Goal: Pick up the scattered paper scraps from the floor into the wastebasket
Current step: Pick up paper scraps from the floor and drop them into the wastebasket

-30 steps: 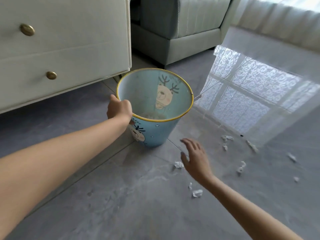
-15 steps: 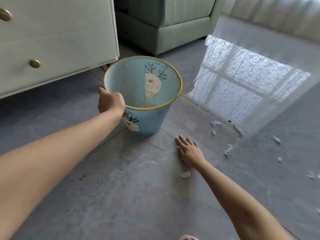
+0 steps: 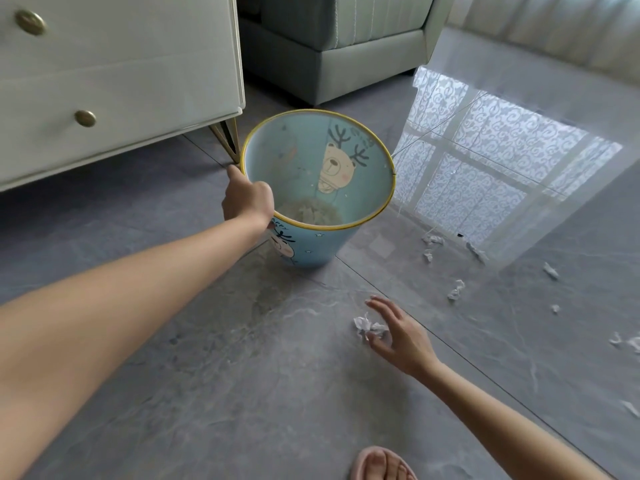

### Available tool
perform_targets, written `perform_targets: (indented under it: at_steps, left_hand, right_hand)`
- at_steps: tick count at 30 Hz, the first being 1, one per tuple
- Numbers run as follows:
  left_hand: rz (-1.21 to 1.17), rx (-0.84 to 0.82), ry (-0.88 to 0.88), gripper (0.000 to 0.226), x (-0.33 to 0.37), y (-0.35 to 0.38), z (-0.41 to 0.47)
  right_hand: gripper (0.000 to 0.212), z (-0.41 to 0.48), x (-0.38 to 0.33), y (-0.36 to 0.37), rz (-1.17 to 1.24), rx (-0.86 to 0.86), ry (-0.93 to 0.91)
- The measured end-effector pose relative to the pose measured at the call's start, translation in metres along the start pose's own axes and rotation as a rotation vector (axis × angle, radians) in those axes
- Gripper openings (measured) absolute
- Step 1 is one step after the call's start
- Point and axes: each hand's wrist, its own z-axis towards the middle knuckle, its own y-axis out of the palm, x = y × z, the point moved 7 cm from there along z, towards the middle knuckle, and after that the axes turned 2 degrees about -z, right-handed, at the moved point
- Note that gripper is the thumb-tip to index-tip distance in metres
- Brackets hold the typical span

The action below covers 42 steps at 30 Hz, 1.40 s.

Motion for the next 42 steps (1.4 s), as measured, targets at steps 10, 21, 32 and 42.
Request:
perform_targets:
  at_steps: [10, 21, 32, 42]
  left_hand:
    - [-0.045, 0.008, -0.061, 0.050, -0.010, -0.004, 0.006]
    - [0.002, 0.014, -0.001, 0.046, -0.012, -0.004, 0.008]
    - [-0.012, -0.009, 0.020, 0.037, -0.007, 0.005, 0.009]
    - [-0.182, -0.099, -0.105, 0.031, 0.025, 0.069, 0.028]
  right_hand:
    - [0.019, 0.031, -0.013, 0.035, -0.396, -0.109, -0.210]
    - [0.020, 0.101, -0.044, -0.130, 0.542, 0.788, 0.278]
    - [0.055, 0.213, -0.125, -0.175, 0.038, 0.419, 0.038]
    - [0.029, 0.171, -0.067, -0.220, -0.071, 0.747, 0.033]
